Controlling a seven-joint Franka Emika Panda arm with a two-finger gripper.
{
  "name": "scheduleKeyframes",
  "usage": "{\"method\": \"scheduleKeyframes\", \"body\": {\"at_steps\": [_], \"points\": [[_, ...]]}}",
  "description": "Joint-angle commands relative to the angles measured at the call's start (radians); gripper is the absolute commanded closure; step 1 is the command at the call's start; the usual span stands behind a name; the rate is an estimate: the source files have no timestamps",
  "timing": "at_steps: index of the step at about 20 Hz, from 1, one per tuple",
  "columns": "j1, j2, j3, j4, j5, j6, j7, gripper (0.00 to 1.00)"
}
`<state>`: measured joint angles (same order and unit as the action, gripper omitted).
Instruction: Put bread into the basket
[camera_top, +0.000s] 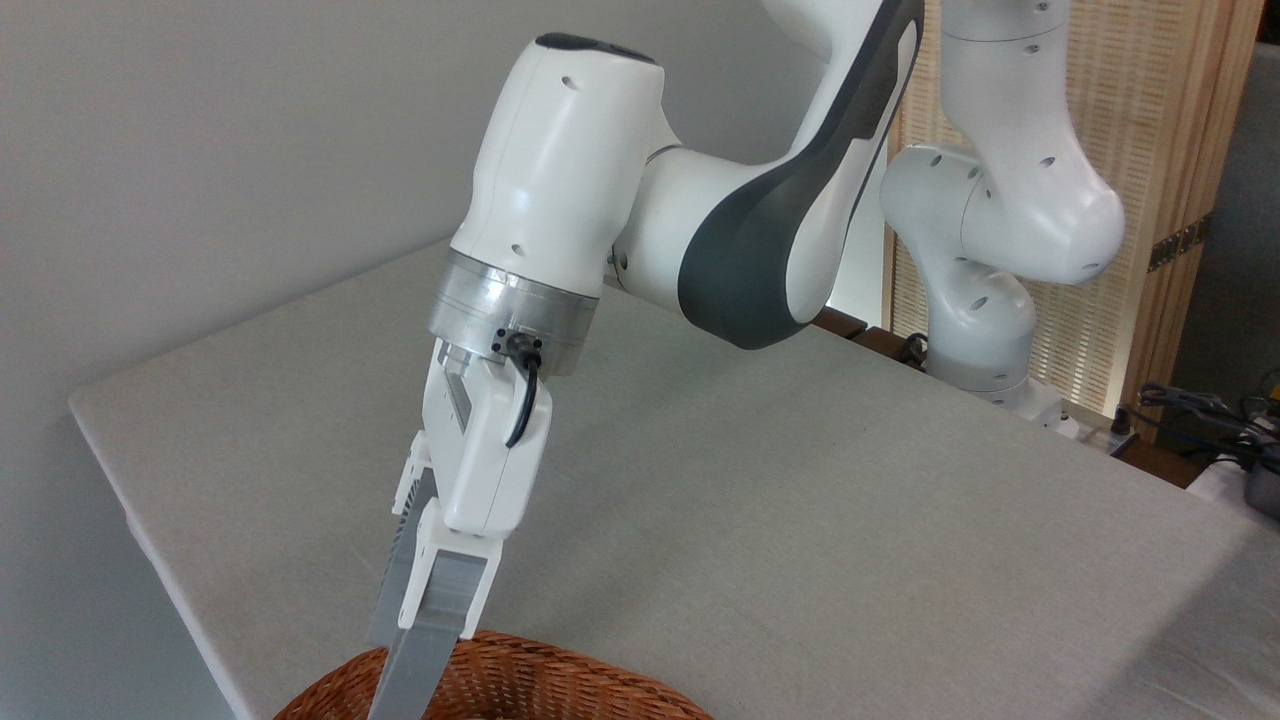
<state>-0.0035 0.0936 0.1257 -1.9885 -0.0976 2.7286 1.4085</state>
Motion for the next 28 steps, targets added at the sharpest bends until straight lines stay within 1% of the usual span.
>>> {"method": "scheduleKeyframes", "body": {"at_steps": [1, 2, 3, 5, 6, 7, 9, 11, 13, 14, 16, 17, 18, 20, 25, 28], "points": [[-0.009, -0.104, -0.006, 0.005, -0.001, -0.165, -0.084, 0.0], [-0.009, -0.141, -0.021, 0.005, -0.002, -0.228, -0.142, 0.0], [-0.009, -0.17, -0.035, 0.007, -0.001, -0.284, -0.222, 0.0], [-0.009, -0.21, -0.079, 0.007, 0.007, -0.392, -0.356, 0.0], [-0.009, -0.221, -0.093, 0.007, 0.01, -0.456, -0.399, 0.0], [-0.007, -0.232, -0.098, 0.008, 0.013, -0.519, -0.431, 0.0], [-0.007, -0.258, -0.103, 0.028, 0.013, -0.631, -0.448, 0.0], [-0.007, -0.259, -0.1, 0.091, 0.012, -0.772, -0.466, 0.0], [-0.007, -0.258, -0.098, 0.12, 0.012, -0.86, -0.517, 0.0], [-0.007, -0.259, -0.1, 0.122, 0.01, -0.883, -0.567, 0.0], [-0.009, -0.25, -0.107, 0.135, 0.004, -0.889, -0.716, 0.0], [-0.007, -0.244, -0.129, 0.138, 0.004, -0.888, -0.782, 0.0], [-0.009, -0.239, -0.144, 0.14, 0.007, -0.891, -0.816, 0.0], [-0.009, -0.23, -0.164, 0.14, 0.013, -0.894, -0.819, 0.0], [-0.007, -0.192, -0.164, 0.142, 0.016, -0.894, -0.796, 0.0], [-0.007, -0.186, -0.164, 0.148, 0.019, -0.895, -0.796, 0.0]]}}
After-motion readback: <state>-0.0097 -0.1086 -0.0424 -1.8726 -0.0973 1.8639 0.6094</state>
